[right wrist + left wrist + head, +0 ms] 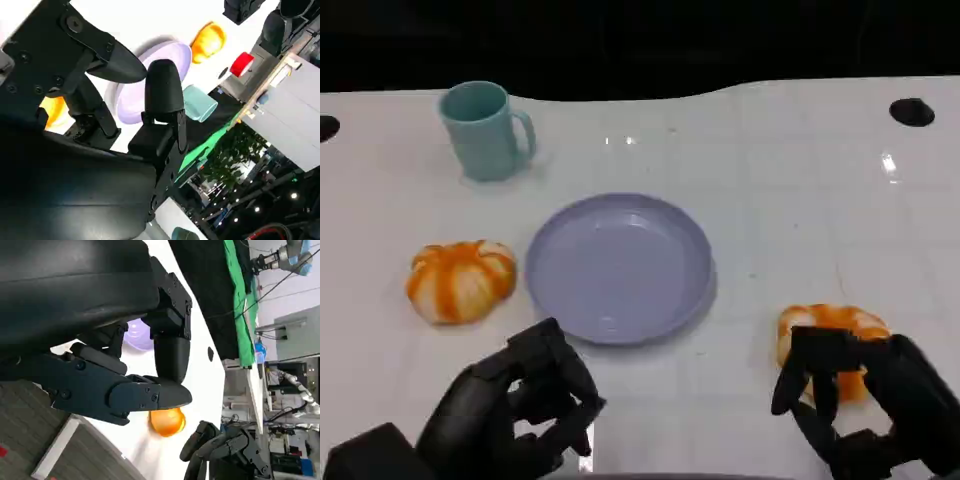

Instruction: Grasp the bread from the table and place it into the plate.

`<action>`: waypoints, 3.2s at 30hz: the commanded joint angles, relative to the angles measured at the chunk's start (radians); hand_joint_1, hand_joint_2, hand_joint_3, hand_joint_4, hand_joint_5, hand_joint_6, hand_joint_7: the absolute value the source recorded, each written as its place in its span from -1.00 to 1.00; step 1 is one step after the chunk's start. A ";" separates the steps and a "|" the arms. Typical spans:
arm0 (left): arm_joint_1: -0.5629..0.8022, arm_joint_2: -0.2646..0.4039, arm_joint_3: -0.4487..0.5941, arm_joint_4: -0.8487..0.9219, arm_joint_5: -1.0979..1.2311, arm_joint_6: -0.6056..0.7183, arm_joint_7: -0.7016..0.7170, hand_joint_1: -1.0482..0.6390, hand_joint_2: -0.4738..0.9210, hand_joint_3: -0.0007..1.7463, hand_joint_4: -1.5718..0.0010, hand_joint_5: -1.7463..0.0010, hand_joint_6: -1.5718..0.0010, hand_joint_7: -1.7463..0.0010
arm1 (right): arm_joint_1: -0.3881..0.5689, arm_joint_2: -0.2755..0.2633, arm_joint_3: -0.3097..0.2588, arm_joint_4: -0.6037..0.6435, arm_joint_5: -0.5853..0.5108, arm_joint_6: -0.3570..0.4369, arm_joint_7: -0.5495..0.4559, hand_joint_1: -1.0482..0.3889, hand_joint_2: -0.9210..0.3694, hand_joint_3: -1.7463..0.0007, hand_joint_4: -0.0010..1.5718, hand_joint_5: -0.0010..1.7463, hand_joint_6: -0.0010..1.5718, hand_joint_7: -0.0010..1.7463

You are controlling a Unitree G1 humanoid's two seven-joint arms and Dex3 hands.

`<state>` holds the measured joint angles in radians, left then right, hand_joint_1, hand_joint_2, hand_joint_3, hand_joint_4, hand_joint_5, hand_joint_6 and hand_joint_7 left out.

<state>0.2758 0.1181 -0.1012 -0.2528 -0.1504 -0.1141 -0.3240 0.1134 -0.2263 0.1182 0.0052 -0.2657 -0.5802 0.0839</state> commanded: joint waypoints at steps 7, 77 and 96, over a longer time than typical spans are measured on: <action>0.007 0.012 0.012 -0.007 0.002 -0.001 0.004 -0.43 1.00 -0.55 0.12 -1.00 0.38 -1.00 | -0.001 -0.004 -0.007 -0.016 0.001 0.012 -0.005 0.24 0.18 -0.74 0.26 1.00 0.12 0.62; 0.004 0.004 -0.006 -0.004 0.010 -0.004 0.003 -0.45 1.00 -0.55 0.10 -1.00 0.38 -1.00 | -0.049 -0.274 0.004 -0.518 -0.532 0.596 0.358 -0.05 -0.75 0.99 -0.97 -0.23 -0.54 -0.91; 0.021 0.002 -0.010 -0.044 0.008 0.036 0.010 -0.45 1.00 -0.55 0.11 -1.00 0.39 -1.00 | -0.236 -0.226 0.147 -0.116 -0.603 0.642 0.281 -0.16 -0.99 0.96 -0.69 -0.54 -0.40 -0.99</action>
<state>0.2927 0.1130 -0.1138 -0.2778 -0.1446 -0.0888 -0.3234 -0.0915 -0.4570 0.2492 -0.1554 -0.8688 0.0478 0.3741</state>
